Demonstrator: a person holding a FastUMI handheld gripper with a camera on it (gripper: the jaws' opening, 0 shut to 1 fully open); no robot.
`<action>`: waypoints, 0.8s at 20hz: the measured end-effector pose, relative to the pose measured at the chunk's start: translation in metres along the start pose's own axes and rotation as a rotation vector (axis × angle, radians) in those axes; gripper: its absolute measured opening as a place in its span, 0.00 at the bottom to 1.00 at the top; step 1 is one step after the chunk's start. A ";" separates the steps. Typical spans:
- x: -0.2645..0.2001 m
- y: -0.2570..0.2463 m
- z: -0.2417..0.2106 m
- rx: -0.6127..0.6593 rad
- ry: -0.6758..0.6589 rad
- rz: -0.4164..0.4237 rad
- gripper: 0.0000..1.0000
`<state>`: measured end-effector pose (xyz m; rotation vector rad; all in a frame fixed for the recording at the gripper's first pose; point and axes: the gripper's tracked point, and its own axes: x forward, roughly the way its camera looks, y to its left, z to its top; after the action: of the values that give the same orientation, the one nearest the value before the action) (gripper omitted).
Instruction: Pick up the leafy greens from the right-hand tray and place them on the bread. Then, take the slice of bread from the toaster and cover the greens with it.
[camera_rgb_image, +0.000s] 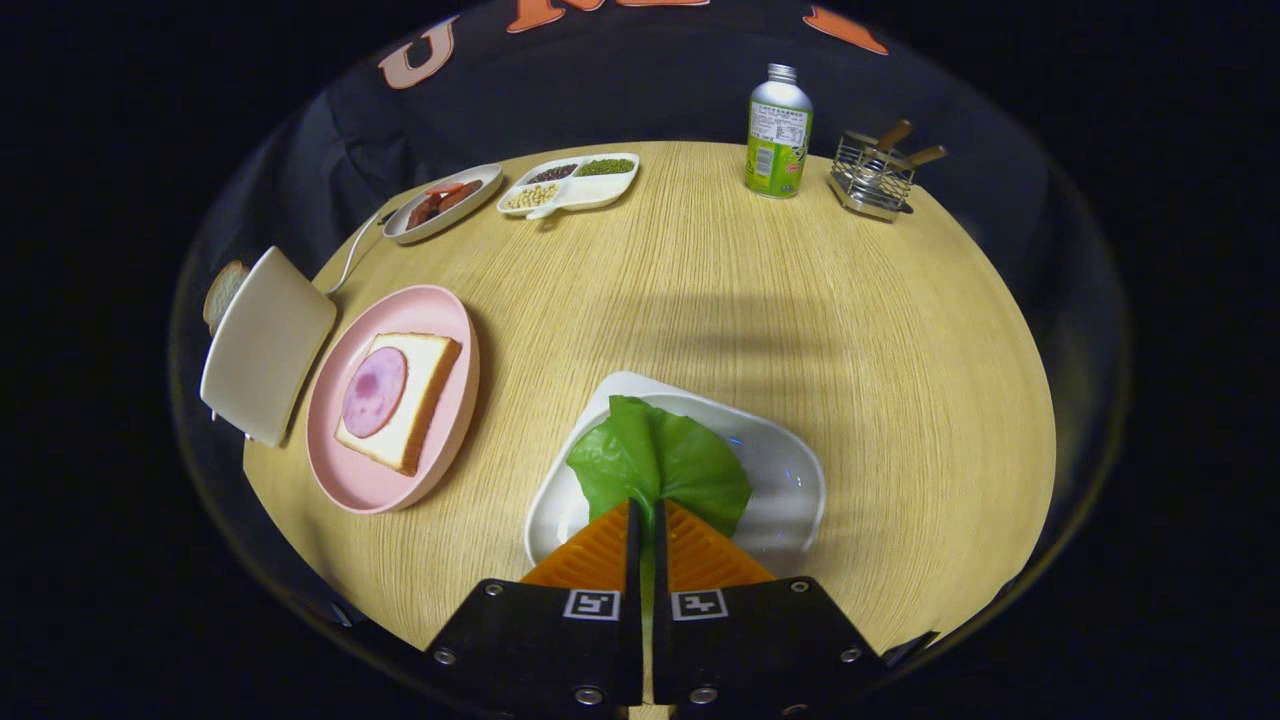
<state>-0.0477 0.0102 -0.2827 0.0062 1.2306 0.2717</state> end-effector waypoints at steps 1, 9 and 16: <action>-0.002 0.000 0.002 0.002 -0.012 -0.001 0.04; -0.030 0.014 0.026 0.018 -0.107 0.037 0.05; -0.049 0.049 0.050 -0.002 -0.173 0.111 0.04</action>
<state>-0.0258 0.0547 -0.2123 0.0953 1.0590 0.3616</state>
